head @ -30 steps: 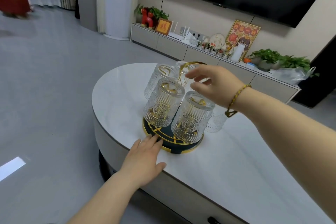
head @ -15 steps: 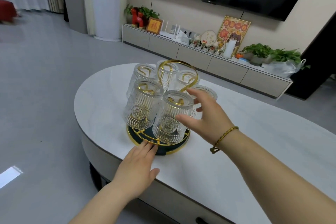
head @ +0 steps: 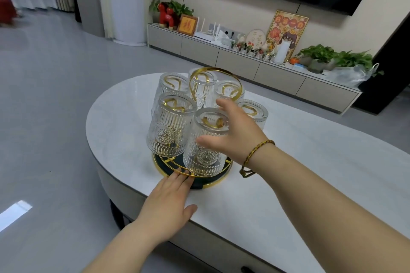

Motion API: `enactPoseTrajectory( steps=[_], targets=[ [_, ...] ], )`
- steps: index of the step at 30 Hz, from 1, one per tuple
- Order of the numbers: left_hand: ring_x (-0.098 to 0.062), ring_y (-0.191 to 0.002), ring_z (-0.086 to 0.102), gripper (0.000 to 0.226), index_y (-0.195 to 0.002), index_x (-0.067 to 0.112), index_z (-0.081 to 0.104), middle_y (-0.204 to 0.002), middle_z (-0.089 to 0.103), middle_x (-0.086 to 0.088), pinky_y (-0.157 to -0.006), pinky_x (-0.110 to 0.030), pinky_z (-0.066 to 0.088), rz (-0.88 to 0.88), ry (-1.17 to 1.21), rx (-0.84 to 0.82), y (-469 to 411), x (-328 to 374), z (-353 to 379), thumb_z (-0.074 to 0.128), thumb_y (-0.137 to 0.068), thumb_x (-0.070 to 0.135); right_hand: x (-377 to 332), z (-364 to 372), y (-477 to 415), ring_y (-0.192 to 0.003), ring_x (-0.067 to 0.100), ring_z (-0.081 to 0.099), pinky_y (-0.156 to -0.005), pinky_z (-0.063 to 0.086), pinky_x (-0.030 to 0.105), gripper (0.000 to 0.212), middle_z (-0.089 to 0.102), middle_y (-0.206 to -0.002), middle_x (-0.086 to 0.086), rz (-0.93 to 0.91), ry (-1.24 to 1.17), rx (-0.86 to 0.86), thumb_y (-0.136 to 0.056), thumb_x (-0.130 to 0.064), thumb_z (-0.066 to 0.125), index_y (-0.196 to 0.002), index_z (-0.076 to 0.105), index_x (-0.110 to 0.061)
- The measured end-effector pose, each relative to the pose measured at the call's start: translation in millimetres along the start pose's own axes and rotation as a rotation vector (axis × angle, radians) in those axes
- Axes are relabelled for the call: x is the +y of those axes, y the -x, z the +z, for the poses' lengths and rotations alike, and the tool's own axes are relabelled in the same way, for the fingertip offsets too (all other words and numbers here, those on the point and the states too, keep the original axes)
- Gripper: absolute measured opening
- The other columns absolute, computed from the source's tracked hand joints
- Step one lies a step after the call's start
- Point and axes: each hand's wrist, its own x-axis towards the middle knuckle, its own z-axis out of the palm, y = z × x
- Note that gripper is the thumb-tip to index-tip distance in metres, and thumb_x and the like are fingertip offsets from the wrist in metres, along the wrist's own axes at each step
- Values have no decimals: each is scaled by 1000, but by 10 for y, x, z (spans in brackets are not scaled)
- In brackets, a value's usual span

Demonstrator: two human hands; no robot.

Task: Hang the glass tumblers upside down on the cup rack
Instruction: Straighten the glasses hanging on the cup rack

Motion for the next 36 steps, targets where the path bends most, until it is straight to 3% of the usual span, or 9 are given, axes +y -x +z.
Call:
enactPoseTrajectory(
  steps=[5, 10, 14, 19, 25, 30, 33, 36],
  targets=[
    [-12, -141, 2, 64, -141, 20, 9, -154, 10, 4, -115, -28, 3, -3, 15, 0, 2, -4, 1, 41, -90, 39, -22, 15, 74, -131, 13, 26, -98, 23, 19, 89, 28, -146, -1, -28, -10, 2, -66, -38, 70, -137, 19, -19],
    [-13, -142, 0, 64, -141, 19, 9, -154, 9, 3, -115, -27, 2, -9, 11, 0, 20, -5, -4, 42, -90, 40, -17, -26, 83, -130, 14, 28, -98, 26, 21, 85, 28, -145, -1, -8, -39, -18, -66, -37, 69, -135, 22, -21],
    [-12, -141, -1, 65, -141, 19, 8, -154, 8, 5, -115, -27, 1, 0, 6, -3, 17, -8, -4, 42, -89, 40, 3, -19, 117, -125, 10, 32, -86, 22, 12, 80, 33, -141, -2, -24, -51, -5, -66, -34, 71, -132, 27, -23],
    [-12, -141, 1, 66, -141, 19, 8, -153, 10, 5, -116, -28, 4, 9, -11, -5, 15, -14, 1, 41, -89, 41, 30, 0, 154, -115, 2, 32, -85, 21, 8, 78, 36, -137, -4, -70, -60, 15, -65, -34, 71, -130, 30, -24],
    [-13, -141, 3, 65, -141, 18, 8, -153, 11, 4, -117, -29, 5, 6, -22, -9, 17, -9, -4, 40, -90, 41, 42, 4, 187, -107, -3, 27, -90, 24, 13, 79, 36, -138, -4, -92, -88, 29, -64, -33, 72, -130, 29, -24],
    [-13, -141, 3, 66, -141, 18, 7, -153, 10, 3, -117, -30, 4, 0, -27, -11, 17, -1, -7, 40, -90, 41, 69, -10, 222, -122, 6, 30, -97, 24, 20, 81, 34, -140, -3, -89, -93, 72, -64, -36, 71, -131, 27, -25],
    [-13, -141, 1, 66, -141, 19, 5, -153, 8, 4, -116, -30, 2, 0, -55, -7, 18, -6, 3, 39, -90, 43, 123, -99, 286, -118, 9, 36, -99, 28, 17, 73, 42, -126, -5, -106, -108, 140, -65, -33, 71, -127, 34, -22],
    [-14, -141, -3, 64, -141, 21, 5, -154, 5, 4, -116, -32, -2, -36, -64, -10, 30, -27, 3, 38, -90, 44, 216, -208, 366, -96, 6, 46, -83, 33, 5, 52, 47, -107, -6, -170, -129, 293, -69, -20, 69, -115, 44, -23]
  ],
)
